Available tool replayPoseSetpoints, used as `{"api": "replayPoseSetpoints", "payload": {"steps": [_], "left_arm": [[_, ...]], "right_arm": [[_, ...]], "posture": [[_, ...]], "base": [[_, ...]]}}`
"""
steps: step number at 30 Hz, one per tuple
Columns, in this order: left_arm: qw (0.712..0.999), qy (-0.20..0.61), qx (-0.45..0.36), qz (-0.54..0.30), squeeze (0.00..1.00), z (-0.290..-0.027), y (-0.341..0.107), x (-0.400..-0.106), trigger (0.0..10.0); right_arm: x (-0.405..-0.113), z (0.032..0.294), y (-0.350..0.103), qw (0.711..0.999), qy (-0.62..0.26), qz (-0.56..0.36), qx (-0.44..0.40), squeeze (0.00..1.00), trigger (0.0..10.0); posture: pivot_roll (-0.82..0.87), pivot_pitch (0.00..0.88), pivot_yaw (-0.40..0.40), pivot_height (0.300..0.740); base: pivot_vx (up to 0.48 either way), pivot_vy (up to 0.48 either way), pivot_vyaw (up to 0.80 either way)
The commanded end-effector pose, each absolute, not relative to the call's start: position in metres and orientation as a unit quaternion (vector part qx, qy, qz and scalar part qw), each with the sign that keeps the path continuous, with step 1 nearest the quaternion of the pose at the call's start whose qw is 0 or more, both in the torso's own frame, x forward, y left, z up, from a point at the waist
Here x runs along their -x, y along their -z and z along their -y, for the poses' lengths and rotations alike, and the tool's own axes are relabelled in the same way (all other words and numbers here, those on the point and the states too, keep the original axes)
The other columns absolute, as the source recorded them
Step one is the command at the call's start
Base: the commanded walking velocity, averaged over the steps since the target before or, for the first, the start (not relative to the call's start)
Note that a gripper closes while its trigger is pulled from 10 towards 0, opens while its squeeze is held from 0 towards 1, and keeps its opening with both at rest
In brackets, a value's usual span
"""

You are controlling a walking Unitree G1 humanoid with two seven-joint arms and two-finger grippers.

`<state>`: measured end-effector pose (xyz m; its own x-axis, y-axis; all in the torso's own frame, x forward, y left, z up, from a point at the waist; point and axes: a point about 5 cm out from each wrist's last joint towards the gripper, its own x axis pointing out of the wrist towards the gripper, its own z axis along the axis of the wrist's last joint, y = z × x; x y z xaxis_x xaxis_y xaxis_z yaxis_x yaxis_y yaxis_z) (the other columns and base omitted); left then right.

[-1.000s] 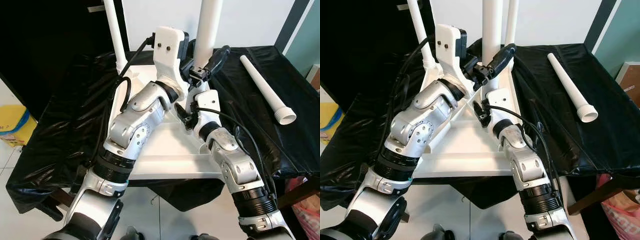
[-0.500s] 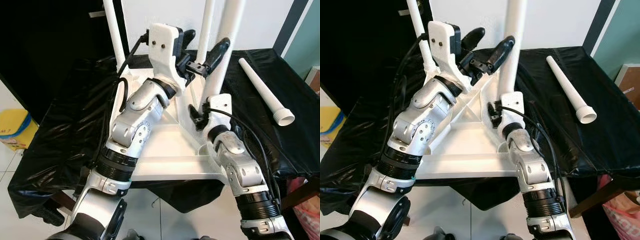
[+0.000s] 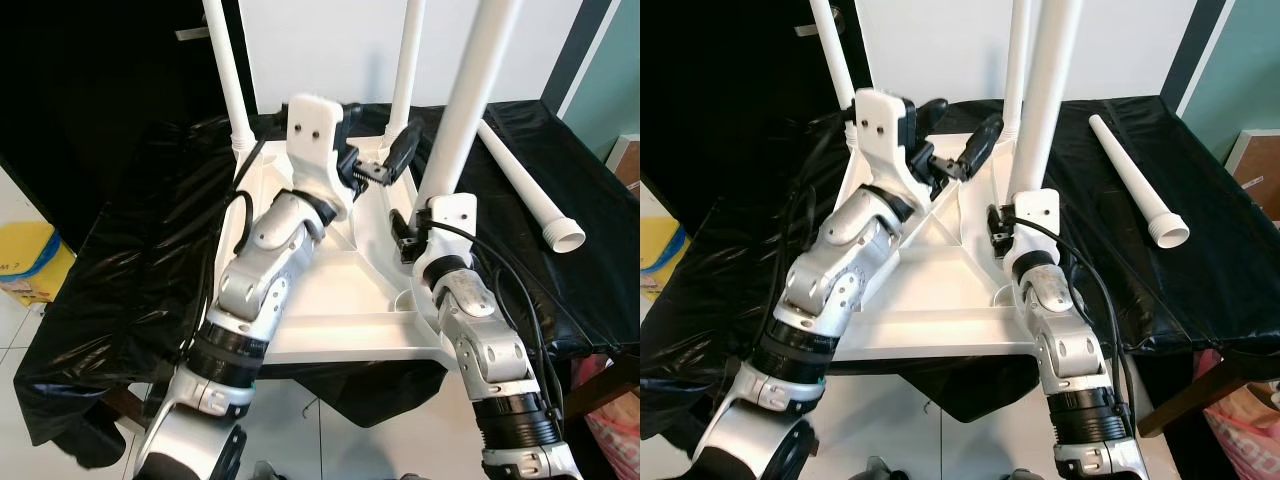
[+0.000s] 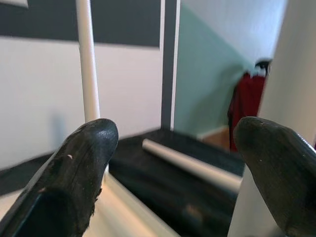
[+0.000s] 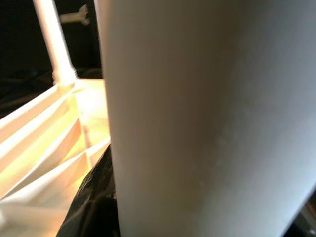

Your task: Building children table

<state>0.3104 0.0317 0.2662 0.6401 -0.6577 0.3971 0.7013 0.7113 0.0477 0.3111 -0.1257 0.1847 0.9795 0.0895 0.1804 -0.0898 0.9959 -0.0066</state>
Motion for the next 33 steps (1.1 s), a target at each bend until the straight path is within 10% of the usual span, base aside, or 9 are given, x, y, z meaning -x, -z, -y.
{"api": "replayPoseSetpoints", "payload": {"steps": [1, 33], "left_arm": [[0.905, 0.379, 0.033, 0.189, 0.00, -0.031, -0.257, -0.306, 10.0], [0.861, 0.469, -0.191, 0.042, 0.00, -0.020, -0.159, -0.283, 10.0]], "right_arm": [[-0.305, 0.128, -0.188, 0.993, -0.035, 0.113, -0.002, 0.00, 10.0], [-0.274, 0.150, -0.179, 0.991, 0.022, 0.132, 0.013, 0.00, 10.0]], "posture": [[-0.13, 0.055, 0.037, 0.740], [-0.17, 0.104, 0.086, 0.740]], "base": [[0.000, 0.000, 0.00], [0.000, 0.000, 0.00]]}}
